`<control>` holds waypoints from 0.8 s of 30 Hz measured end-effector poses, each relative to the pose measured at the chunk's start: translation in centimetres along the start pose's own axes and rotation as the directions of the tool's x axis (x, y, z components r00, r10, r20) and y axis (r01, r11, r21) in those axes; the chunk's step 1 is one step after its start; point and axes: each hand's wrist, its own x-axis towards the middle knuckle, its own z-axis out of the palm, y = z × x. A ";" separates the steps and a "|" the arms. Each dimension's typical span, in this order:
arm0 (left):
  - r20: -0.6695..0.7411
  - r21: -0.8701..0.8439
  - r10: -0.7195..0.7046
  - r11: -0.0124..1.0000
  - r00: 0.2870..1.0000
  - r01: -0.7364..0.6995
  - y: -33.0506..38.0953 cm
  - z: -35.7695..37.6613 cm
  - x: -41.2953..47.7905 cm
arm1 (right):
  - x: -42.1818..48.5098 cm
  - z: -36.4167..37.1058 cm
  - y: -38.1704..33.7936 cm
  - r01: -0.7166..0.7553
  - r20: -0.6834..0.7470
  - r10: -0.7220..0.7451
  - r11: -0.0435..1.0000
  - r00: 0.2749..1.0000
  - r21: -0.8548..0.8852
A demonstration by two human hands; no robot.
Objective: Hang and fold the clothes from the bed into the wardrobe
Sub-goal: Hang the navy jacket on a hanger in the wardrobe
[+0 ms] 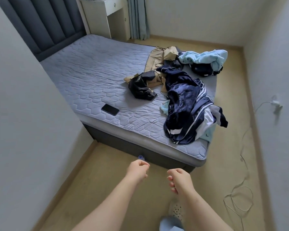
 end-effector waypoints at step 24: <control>0.042 0.025 -0.109 0.994 0.993 0.108 23.3 13.0 23.5 | 25.7 -11.9 -20.9 -0.157 -0.018 0.157 0.986 0.988 -0.057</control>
